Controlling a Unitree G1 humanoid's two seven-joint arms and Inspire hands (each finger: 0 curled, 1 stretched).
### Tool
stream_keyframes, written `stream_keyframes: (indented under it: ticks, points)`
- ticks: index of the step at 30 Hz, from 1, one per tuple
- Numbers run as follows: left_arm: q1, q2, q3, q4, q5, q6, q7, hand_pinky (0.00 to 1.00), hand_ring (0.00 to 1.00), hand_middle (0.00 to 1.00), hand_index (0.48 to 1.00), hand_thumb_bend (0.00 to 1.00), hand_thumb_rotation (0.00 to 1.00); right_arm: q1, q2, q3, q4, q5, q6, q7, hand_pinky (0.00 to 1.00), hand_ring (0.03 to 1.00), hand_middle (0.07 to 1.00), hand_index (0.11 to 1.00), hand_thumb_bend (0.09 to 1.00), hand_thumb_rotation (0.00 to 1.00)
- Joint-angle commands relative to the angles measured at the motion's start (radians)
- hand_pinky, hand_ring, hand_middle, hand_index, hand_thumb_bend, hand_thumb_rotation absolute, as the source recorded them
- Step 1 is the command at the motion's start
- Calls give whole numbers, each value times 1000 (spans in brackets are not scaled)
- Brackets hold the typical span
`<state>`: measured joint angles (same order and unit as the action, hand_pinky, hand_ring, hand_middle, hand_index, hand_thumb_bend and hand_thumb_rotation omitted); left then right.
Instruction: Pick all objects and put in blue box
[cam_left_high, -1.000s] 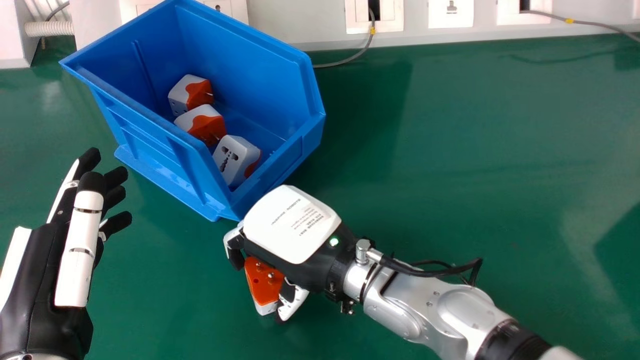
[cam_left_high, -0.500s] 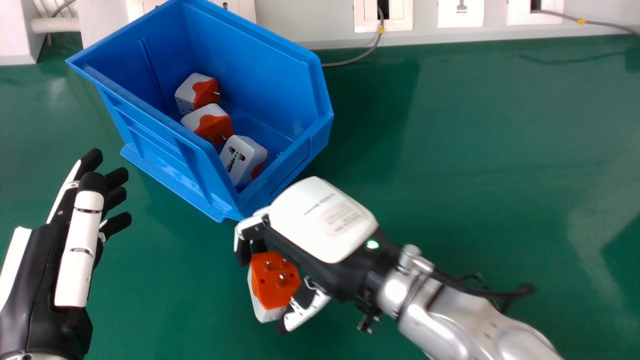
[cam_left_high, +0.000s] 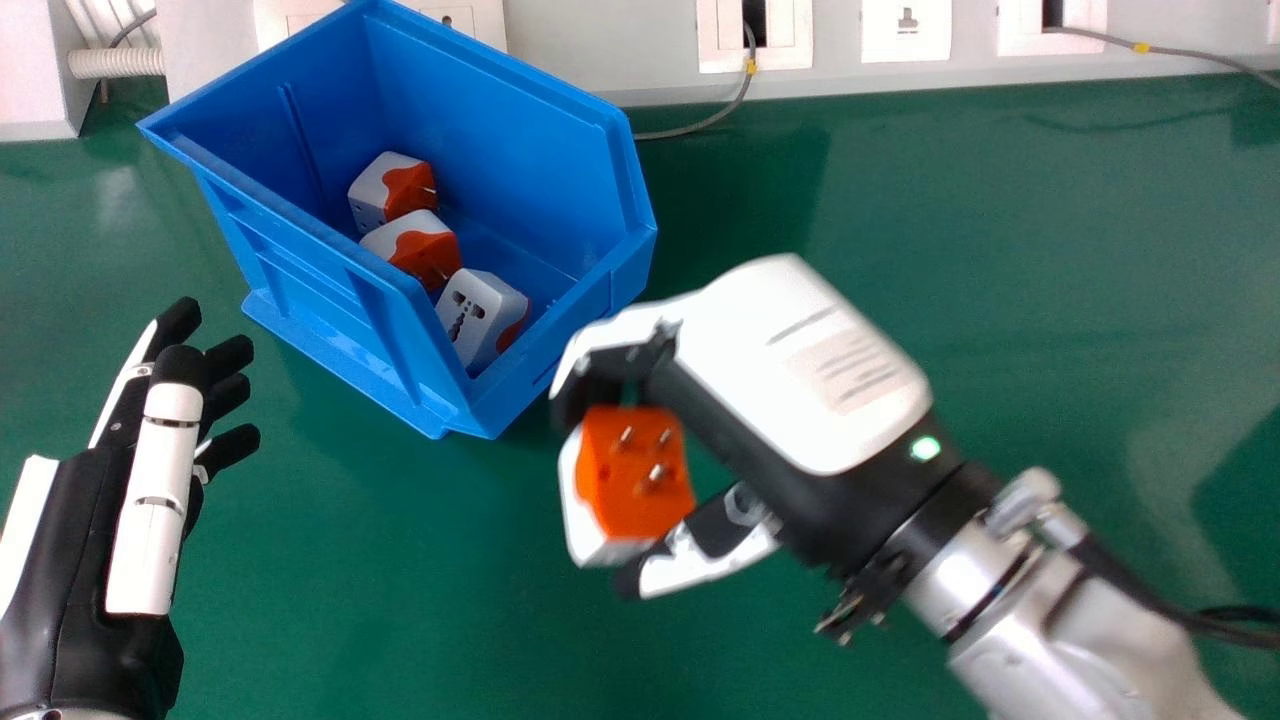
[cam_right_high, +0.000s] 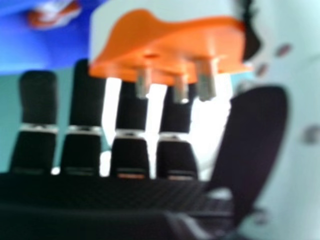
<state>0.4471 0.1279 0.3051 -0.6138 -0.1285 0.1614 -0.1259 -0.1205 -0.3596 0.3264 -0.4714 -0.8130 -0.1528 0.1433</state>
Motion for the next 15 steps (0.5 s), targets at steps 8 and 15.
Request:
stream_keyframes:
  ticks: [8,15]
  points:
    - [5,-8,-1,-13,5,-41,13,852,894,888,939,469,993,-212,51,-46,89,9,-25,-42,326,417,525,529,493,0]
    - [9,-7,-11,-13,20,-51,20,853,894,888,939,468,993,-360,66,-40,223,-6,-22,-57,328,419,530,523,493,0]
